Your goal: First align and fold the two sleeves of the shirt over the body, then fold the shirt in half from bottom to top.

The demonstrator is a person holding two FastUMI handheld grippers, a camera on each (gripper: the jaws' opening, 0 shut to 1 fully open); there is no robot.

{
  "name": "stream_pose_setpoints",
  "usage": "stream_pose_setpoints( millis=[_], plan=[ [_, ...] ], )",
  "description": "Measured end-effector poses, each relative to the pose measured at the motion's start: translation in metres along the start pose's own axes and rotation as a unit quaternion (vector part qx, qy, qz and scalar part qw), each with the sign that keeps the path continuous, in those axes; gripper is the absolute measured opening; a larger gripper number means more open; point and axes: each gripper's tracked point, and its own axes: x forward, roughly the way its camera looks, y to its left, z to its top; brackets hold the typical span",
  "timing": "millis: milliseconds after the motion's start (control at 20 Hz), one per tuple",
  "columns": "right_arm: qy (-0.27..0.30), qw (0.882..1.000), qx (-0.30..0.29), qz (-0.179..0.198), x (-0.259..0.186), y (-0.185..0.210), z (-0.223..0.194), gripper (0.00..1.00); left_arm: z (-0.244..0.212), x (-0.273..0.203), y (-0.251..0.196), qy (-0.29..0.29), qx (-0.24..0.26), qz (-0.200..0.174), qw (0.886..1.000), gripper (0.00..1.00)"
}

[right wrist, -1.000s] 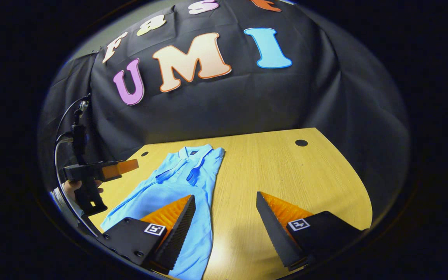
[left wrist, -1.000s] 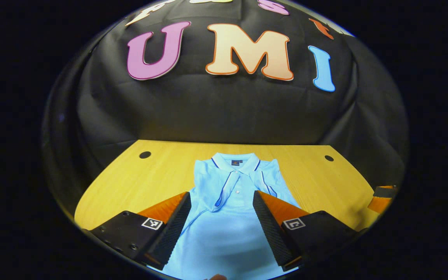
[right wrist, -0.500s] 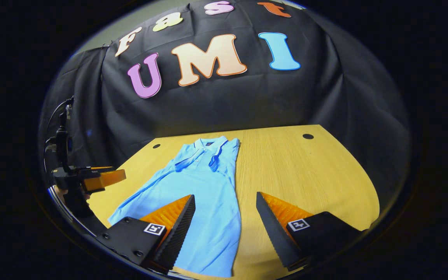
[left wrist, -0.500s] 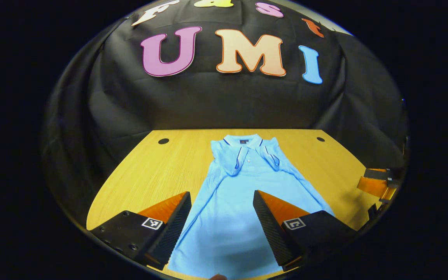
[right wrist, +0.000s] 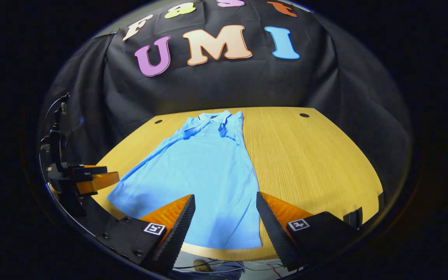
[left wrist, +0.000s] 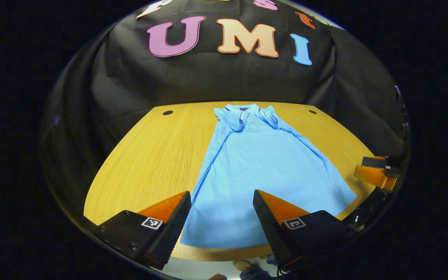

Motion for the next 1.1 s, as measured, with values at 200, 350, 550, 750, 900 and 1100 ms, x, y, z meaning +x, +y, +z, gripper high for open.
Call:
stream_pose_setpoints(
  millis=[200,350,550,750,900,1100],
  plan=[
    [0.036,0.999,-0.001,-0.041,0.003,-0.008,-0.041,0.94,-0.028,0.0,-0.002,0.015,0.001,-0.001,1.0,0.96],
    [0.052,0.997,-0.006,-0.063,0.006,-0.011,-0.061,0.98,-0.05,0.007,0.008,0.025,-0.008,0.025,0.999,0.96],
    [0.071,0.995,-0.013,-0.068,0.01,-0.005,-0.083,0.98,-0.075,0.012,0.006,0.048,-0.009,0.026,0.998,0.95],
    [0.068,0.995,-0.01,-0.066,0.011,-0.003,-0.085,0.99,-0.071,0.013,0.003,0.023,-0.003,0.016,1.0,0.97],
    [0.07,0.996,-0.007,-0.058,0.011,-0.002,-0.086,0.93,-0.074,0.014,-0.001,0.018,-0.006,0.009,1.0,0.99],
    [0.073,0.996,-0.007,-0.042,0.018,0.012,-0.088,0.59,-0.074,0.015,-0.023,0.004,0.019,-0.026,0.999,0.69]
  ],
)
